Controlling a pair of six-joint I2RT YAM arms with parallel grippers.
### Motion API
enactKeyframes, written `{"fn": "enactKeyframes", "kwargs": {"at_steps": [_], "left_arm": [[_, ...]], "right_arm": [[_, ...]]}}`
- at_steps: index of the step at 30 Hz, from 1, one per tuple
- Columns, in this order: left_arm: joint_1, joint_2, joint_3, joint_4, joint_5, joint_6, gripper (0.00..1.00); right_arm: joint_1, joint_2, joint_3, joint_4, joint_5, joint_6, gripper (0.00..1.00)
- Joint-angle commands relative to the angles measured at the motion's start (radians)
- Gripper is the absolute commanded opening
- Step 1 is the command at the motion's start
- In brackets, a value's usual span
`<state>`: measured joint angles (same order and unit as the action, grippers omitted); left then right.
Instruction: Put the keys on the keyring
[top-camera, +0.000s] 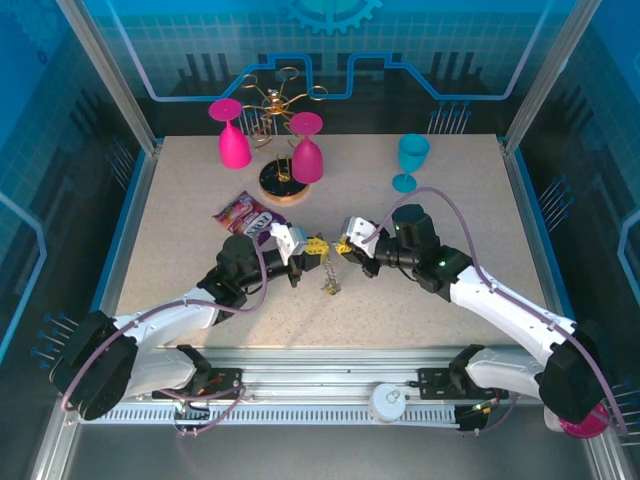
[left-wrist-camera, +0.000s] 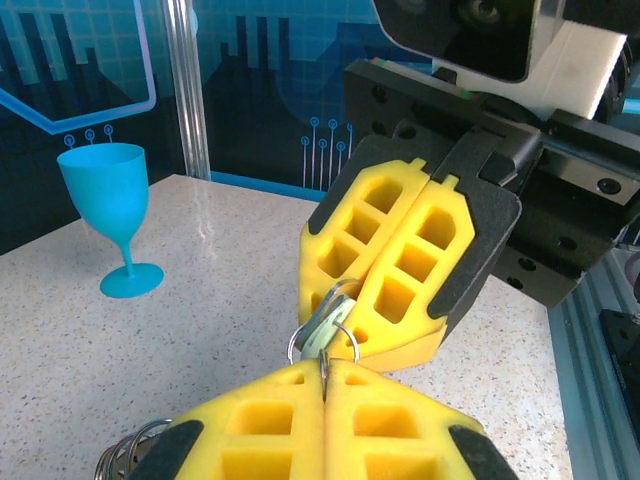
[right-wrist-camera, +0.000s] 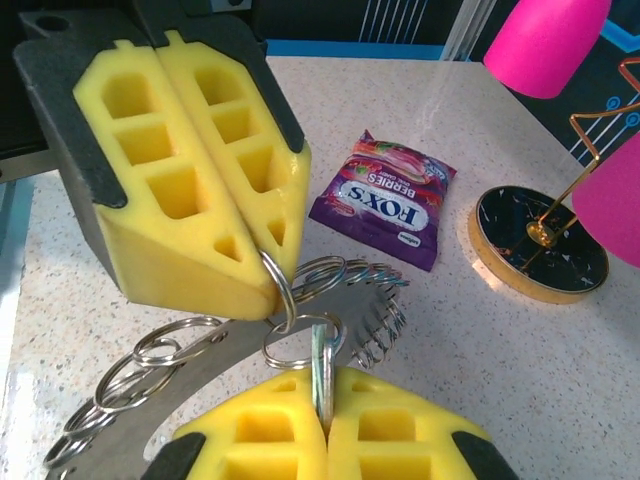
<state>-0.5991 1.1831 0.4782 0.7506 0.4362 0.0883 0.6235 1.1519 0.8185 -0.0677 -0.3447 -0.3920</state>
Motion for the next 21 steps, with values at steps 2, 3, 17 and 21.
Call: {"fn": "enactKeyframes", "kwargs": {"at_steps": [2, 3, 17, 21], "left_arm": [[0.006, -0.023, 0.037, -0.028, 0.019, 0.031, 0.00], [0.007, -0.023, 0.036, -0.024, 0.021, 0.031, 0.00], [0.007, -0.004, 0.037, -0.116, 0.013, 0.083, 0.00], [0.009, -0.005, 0.032, -0.161, -0.002, 0.092, 0.18]], "right_arm": [[0.012, -0.003, 0.047, -0.088, 0.003, -0.049, 0.00], [0.012, -0.003, 0.049, -0.095, 0.008, -0.053, 0.00], [0.028, -0.013, 0.056, -0.097, 0.169, -0.087, 0.00], [0.031, -0.020, 0.121, -0.149, 0.210, -0.124, 0.00]]}}
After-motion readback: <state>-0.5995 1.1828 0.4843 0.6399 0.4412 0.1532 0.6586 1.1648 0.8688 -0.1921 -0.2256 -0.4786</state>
